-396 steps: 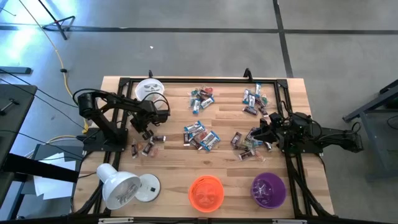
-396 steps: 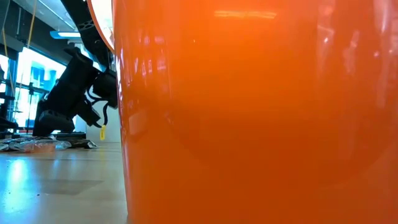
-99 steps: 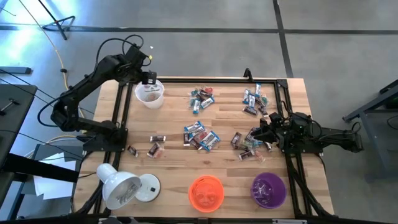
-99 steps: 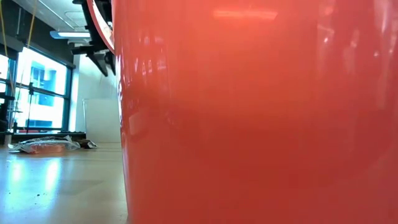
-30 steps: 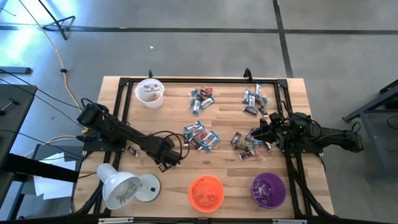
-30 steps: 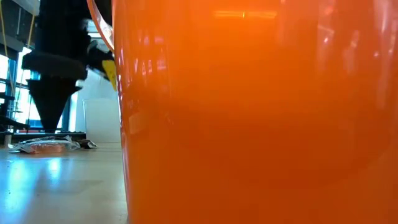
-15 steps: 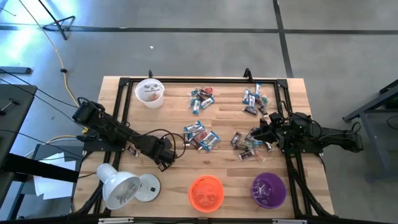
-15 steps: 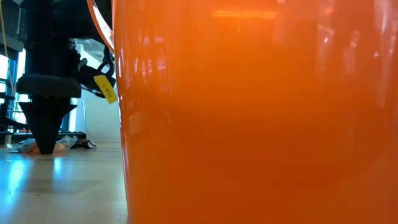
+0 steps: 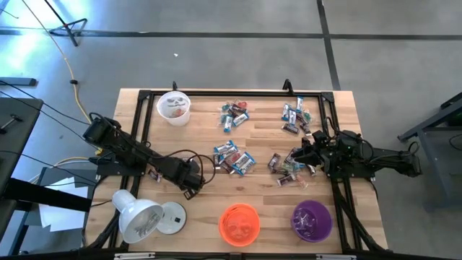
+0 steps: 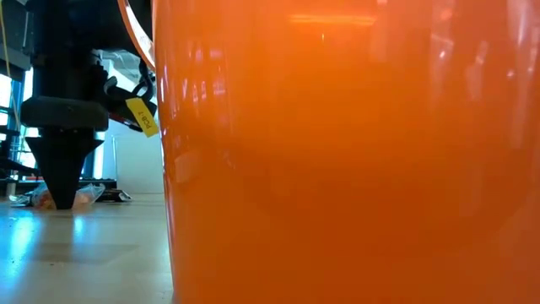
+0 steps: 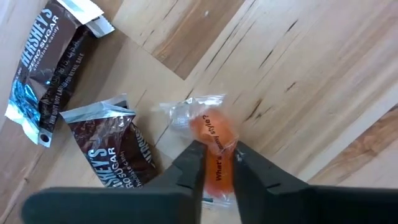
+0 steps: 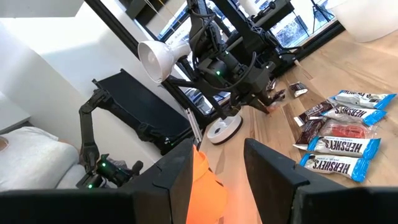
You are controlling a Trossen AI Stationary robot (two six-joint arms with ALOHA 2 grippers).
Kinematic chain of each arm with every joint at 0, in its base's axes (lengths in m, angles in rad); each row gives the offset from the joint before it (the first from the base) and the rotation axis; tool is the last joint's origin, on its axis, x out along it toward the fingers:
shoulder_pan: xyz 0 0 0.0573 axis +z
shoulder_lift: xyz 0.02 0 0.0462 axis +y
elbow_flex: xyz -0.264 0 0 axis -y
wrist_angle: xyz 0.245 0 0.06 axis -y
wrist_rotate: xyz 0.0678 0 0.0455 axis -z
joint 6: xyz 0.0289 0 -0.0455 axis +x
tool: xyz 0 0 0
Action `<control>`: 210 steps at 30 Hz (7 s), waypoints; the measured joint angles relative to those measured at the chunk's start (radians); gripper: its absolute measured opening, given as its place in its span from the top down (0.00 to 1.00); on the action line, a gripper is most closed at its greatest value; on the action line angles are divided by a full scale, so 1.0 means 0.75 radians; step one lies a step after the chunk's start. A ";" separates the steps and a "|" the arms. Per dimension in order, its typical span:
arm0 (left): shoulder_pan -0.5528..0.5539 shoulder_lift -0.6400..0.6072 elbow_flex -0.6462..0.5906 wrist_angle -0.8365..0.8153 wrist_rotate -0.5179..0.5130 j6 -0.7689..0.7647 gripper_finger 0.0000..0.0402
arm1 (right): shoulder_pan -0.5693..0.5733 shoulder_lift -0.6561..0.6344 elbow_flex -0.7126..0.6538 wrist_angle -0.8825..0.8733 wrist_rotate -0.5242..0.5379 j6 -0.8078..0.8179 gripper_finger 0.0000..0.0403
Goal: Organize candy in baskets
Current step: Put the orange gummy into the white bucket, then put the brown chocolate into the orange bucket
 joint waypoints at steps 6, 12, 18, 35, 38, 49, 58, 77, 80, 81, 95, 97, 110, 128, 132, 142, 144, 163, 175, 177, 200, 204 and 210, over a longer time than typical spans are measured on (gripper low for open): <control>0.000 0.000 0.000 -0.004 0.002 -0.011 0.99 | 0.000 0.000 0.000 0.000 0.001 0.000 0.66; 0.001 0.002 0.023 -0.014 0.004 -0.043 0.98 | 0.000 0.000 0.000 0.000 0.000 0.000 0.66; 0.004 0.009 0.156 -0.119 -0.013 0.001 0.98 | 0.000 0.000 0.000 0.000 0.000 0.000 0.66; 0.013 0.005 0.757 -0.786 -0.359 0.057 0.98 | 0.000 0.000 0.000 0.000 0.000 0.000 0.66; 0.044 0.004 0.853 -0.926 -0.459 0.026 0.98 | 0.000 0.000 0.000 0.000 0.000 0.000 0.66; 0.396 -0.067 0.949 -1.094 -0.711 0.207 0.98 | 0.000 -0.001 0.000 0.000 0.000 0.000 0.66; 0.879 -0.196 0.949 -0.904 -0.766 0.668 0.98 | 0.001 0.000 0.000 0.000 0.000 0.000 0.66; 1.448 -0.147 0.949 -0.823 -0.399 1.072 0.88 | 0.001 0.000 0.000 0.000 0.000 0.000 0.66; 1.463 -0.146 0.949 -0.834 -0.387 1.057 0.84 | 0.001 0.000 0.000 0.000 0.000 0.000 0.66; 1.463 -0.146 0.949 -0.833 -0.388 1.045 0.83 | 0.001 0.000 0.000 0.000 0.000 0.000 0.66; 1.344 -0.146 0.949 -0.934 -0.288 1.047 0.75 | 0.000 0.000 0.000 0.000 0.000 0.000 0.66; 1.299 -0.146 0.949 -0.956 -0.292 1.067 0.75 | 0.000 0.000 0.000 0.000 0.000 0.000 0.66; 1.053 -0.146 0.949 -1.012 -0.233 0.908 0.75 | 0.000 0.000 0.000 0.000 0.000 0.000 0.66; 0.528 -0.148 0.663 -0.910 -0.084 0.384 0.75 | 0.000 0.000 0.000 0.000 0.000 0.000 0.66; 0.510 -0.148 0.550 -0.786 -0.087 0.311 0.75 | 0.001 0.001 0.000 0.000 0.000 0.000 0.66; 0.468 -0.147 0.296 -0.559 -0.009 0.464 0.75 | 0.001 0.001 0.000 0.000 0.000 0.000 0.66; 0.461 -0.147 0.293 -0.564 -0.013 0.541 0.75 | 0.000 0.001 0.000 0.000 0.000 0.000 0.66; 0.463 -0.147 0.294 -0.532 -0.158 0.804 0.75 | 0.001 0.001 0.000 0.000 0.000 0.000 0.66; 0.462 -0.139 0.111 -0.348 0.008 0.752 0.75 | 0.001 0.001 0.000 0.000 0.000 0.000 0.66; 0.462 -0.139 0.076 -0.309 0.006 0.743 0.75 | 0.000 0.001 0.000 0.000 0.001 0.000 0.66; 0.482 -0.141 -0.085 -0.040 -0.126 0.573 0.60 | 0.000 0.001 0.000 0.000 0.000 0.000 0.66; 0.483 -0.141 -0.085 -0.030 -0.125 0.562 0.54 | 0.000 0.001 -0.001 0.000 0.000 0.000 0.66; 0.483 -0.141 -0.066 -0.062 -0.064 0.535 0.48 | 0.000 0.001 0.000 0.000 0.001 0.000 0.66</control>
